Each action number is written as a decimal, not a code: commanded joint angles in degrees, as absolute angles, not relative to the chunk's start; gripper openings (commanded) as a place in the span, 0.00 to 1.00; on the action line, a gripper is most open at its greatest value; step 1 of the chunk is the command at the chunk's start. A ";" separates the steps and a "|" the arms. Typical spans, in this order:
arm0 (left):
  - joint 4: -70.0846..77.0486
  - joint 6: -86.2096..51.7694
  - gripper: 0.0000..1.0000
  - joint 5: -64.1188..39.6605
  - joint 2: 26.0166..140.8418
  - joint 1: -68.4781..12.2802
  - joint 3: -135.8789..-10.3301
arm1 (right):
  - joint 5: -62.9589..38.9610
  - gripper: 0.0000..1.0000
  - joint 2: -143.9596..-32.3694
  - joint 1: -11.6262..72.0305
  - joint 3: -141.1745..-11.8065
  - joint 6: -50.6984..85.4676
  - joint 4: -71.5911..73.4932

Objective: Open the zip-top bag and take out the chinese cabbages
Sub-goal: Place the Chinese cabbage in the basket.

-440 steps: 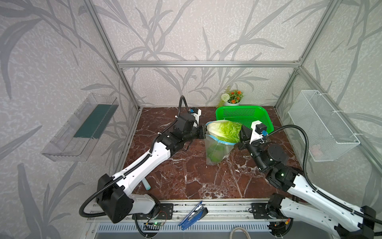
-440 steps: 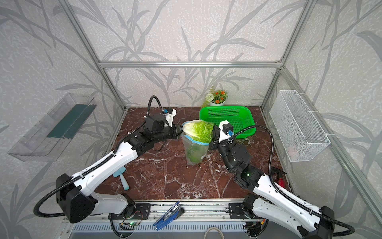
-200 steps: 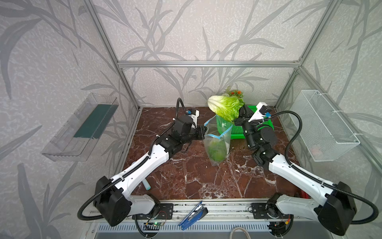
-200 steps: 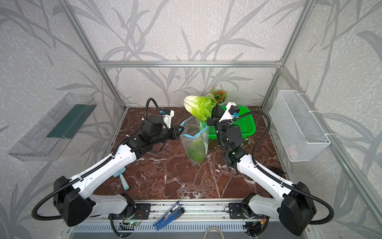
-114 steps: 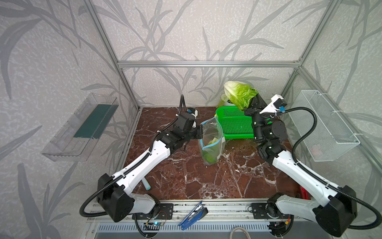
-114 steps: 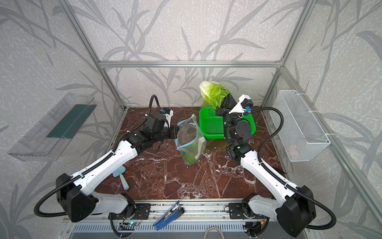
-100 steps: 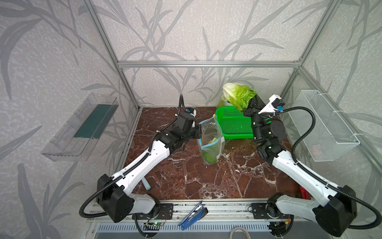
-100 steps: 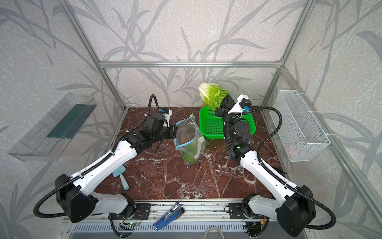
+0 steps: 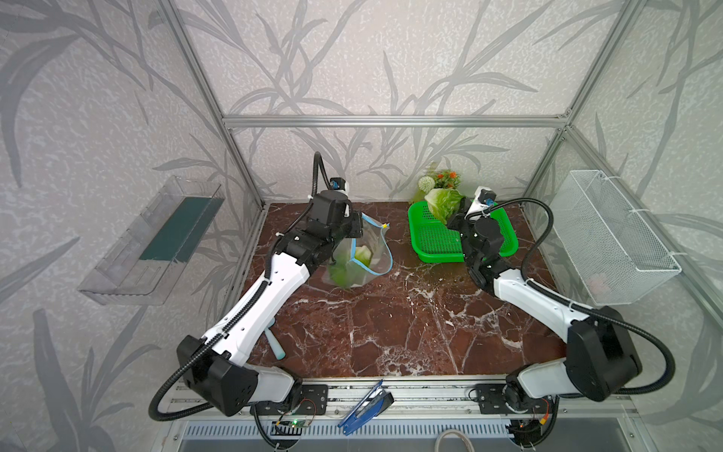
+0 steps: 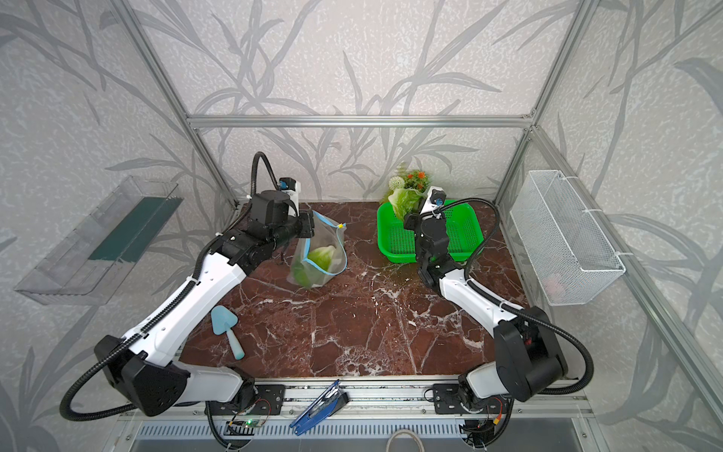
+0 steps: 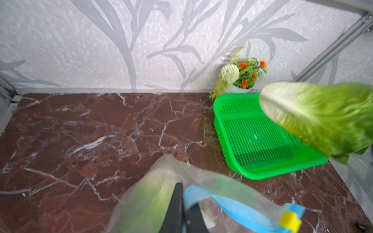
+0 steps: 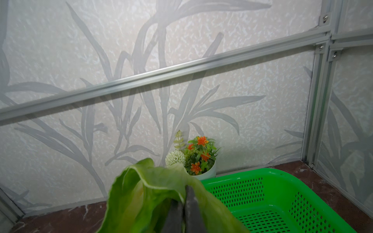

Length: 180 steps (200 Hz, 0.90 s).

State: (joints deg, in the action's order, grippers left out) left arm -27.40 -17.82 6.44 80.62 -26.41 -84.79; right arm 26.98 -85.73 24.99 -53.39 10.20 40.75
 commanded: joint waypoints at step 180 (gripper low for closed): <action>-25.55 -18.31 0.00 -4.31 87.36 -26.92 -80.87 | 34.50 0.79 -98.13 31.16 -48.31 -1.07 45.29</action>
State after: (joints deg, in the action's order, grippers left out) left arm -26.46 -17.06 -0.95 88.49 -26.48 -81.56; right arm 31.40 -103.09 29.98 -49.34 -0.19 47.90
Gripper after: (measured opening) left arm 0.047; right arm 0.746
